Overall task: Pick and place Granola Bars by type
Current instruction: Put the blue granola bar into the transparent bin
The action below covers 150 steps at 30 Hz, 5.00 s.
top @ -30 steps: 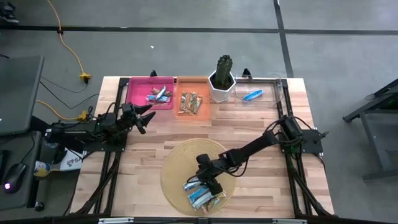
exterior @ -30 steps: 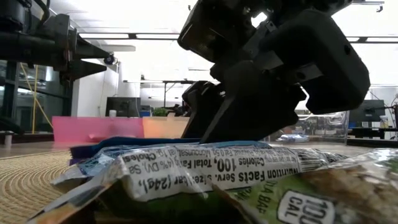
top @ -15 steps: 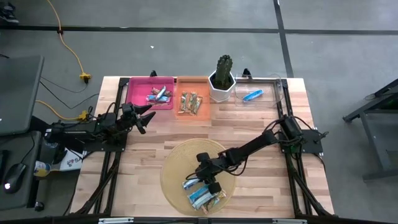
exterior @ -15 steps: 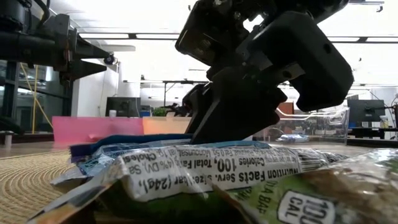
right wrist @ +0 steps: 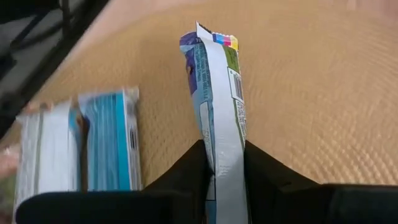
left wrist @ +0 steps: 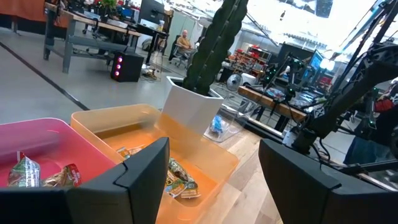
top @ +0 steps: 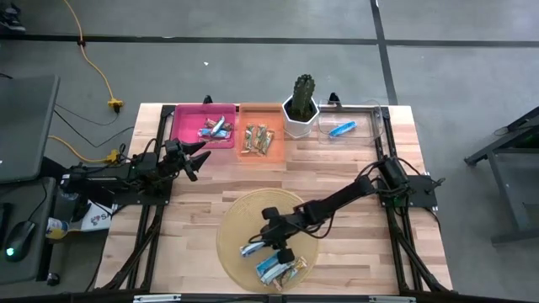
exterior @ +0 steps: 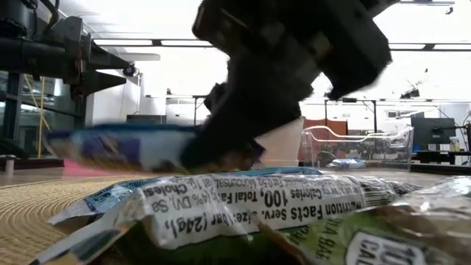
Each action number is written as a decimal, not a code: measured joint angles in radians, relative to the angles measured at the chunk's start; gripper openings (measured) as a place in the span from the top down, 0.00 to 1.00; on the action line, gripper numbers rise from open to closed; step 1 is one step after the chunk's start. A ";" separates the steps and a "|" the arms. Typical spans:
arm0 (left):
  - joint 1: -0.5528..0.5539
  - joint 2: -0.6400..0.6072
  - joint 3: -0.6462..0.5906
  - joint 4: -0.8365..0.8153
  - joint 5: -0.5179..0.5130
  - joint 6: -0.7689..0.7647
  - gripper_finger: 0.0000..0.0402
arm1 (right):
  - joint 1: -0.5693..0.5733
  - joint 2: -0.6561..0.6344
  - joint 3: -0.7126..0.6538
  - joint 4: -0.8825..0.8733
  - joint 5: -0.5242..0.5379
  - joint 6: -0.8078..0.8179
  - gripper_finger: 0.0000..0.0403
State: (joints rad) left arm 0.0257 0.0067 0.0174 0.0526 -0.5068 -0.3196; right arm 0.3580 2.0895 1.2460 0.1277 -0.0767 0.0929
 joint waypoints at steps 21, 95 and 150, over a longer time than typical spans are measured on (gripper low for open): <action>0.000 0.000 0.000 0.000 0.000 0.000 0.39 | -0.115 -0.002 0.377 -0.177 -0.280 0.045 0.86; 0.000 0.000 0.000 0.000 0.001 0.000 0.39 | -0.059 -0.942 0.554 -1.319 0.294 0.041 0.91; 0.000 0.000 0.000 -0.001 0.002 0.000 0.39 | -0.992 -1.269 -0.713 -0.506 0.533 0.404 0.88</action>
State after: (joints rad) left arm 0.0257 0.0071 0.0176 0.0521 -0.5053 -0.3197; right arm -0.6344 0.8206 0.5335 -0.3784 0.4564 0.4965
